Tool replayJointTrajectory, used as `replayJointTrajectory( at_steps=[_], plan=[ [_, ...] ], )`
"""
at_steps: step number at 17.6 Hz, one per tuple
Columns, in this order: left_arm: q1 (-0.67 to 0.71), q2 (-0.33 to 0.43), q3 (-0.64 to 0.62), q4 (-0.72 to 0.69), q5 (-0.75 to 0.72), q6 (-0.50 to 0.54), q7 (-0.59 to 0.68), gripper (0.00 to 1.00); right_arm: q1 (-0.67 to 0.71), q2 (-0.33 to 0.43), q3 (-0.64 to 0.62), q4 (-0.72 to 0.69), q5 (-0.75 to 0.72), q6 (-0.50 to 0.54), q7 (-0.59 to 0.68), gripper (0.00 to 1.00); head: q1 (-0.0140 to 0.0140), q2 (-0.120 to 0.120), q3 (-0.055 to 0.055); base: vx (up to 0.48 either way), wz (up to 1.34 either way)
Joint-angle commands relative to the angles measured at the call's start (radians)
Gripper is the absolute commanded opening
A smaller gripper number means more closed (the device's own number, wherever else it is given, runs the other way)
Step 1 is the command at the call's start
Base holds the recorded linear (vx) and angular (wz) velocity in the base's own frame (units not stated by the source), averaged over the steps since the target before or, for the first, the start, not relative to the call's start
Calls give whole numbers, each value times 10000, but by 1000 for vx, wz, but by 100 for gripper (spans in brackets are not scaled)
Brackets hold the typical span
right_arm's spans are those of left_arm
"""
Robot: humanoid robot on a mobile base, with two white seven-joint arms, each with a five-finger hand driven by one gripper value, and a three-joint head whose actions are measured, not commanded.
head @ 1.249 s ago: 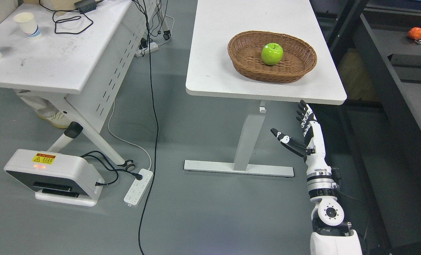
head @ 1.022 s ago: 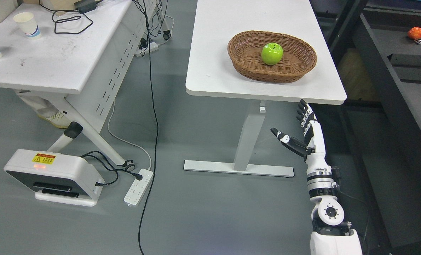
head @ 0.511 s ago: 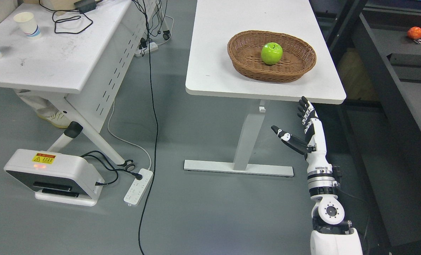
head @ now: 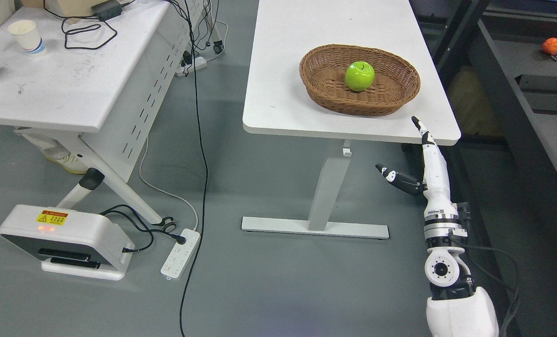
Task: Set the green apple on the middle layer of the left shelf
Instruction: 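Move the right hand into the basket beside the green apple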
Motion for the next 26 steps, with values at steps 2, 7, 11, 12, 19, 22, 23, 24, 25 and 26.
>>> replayJointTrajectory(
  at_steps=[2, 7, 11, 12, 19, 22, 23, 24, 25, 26],
  plan=[
    [0, 175, 0, 0, 0, -2, 6, 100, -131, -1202, 60, -289, 2187, 3, -296, 100, 0, 0, 0, 183, 8],
    [0, 175, 0, 0, 0, -2, 6, 100, -223, -1125, 45, -274, 1987, 110, 561, 100, 0, 0, 0, 240, 16],
    [0, 175, 0, 0, 0, -2, -9, 100, -223, -1109, 14, -259, 853, 110, 1421, 100, 0, 0, 0, 262, 58],
    [0, 175, 0, 0, 0, -2, 6, 100, -223, -1109, -1, -274, 821, 110, 1514, 99, 0, 0, 0, 262, 77],
    [0, 175, 0, 0, 0, -2, 6, 100, -208, -1125, -1, -274, 759, 110, 1759, 100, 0, 0, 0, 214, 36],
    [0, 175, 0, 0, 0, -2, 6, 100, -193, -1140, 105, -259, 759, 95, 2479, 99, 0, 1, 0, 148, 33],
    [0, 175, 0, 0, 0, -2, 6, 100, -178, -1125, 121, -259, 759, 95, 2633, 99, 0, 1, 0, 135, 36],
    [0, 175, 0, 0, 0, -2, 6, 100, -162, -1125, 182, -243, 775, 79, 2756, 100, 0, 1, 0, 117, 20],
    [0, 175, 0, 0, 0, -2, 6, 100, -147, -1125, 334, -243, 775, 79, 2818, 99, 0, 1, 0, 117, 20],
    [0, 175, 0, 0, 0, -2, -9, 100, -147, -1125, 442, -228, 790, 79, 2834, 99, 0, 1, 0, 85, 19]
  ],
)
